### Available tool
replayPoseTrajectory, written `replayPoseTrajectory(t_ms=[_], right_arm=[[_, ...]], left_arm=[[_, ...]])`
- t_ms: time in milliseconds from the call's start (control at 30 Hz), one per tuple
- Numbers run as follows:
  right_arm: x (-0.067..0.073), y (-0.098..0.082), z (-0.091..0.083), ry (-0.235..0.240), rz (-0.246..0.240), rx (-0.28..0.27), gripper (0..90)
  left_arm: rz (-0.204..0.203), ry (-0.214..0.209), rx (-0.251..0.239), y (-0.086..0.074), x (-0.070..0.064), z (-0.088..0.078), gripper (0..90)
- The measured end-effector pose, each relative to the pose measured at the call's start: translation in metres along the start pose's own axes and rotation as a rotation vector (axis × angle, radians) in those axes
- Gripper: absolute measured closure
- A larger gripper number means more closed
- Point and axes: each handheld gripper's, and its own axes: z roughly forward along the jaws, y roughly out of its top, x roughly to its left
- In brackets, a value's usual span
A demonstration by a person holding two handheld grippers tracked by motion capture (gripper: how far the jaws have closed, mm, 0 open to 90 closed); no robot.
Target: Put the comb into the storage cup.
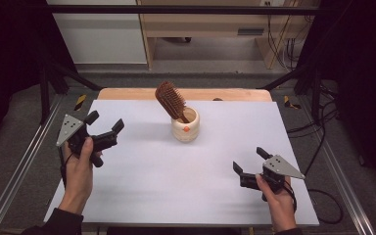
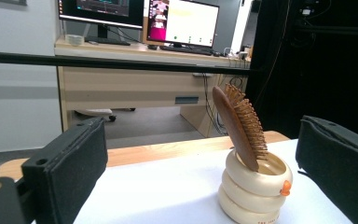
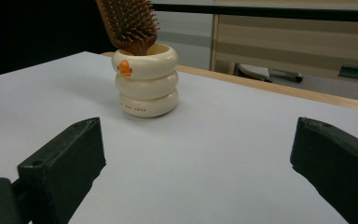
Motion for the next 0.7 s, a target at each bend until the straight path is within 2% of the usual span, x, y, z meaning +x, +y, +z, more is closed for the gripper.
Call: replayPoseTrajectory(t_ms=[300,433,600,700], right_arm=[[-0.007,0.001,-0.016,-0.017,-0.005,-0.007,3.0],[-0.012,-0.001,-0.023,-0.026,-0.006,-0.012,2.9],[-0.018,-0.006,-0.029,-0.045,0.010,-0.020,2.9],[-0.021,-0.011,-0.028,-0.047,0.019,-0.018,2.9]], left_arm=[[0.040,0.008,-0.004,0.007,0.010,-0.023,1.8],[0.039,0.015,-0.017,0.008,0.015,-0.033,1.7],[0.039,0.024,-0.019,0.005,0.019,-0.043,1.6],[0.058,0.030,-0.013,0.000,0.021,-0.049,1.6]])
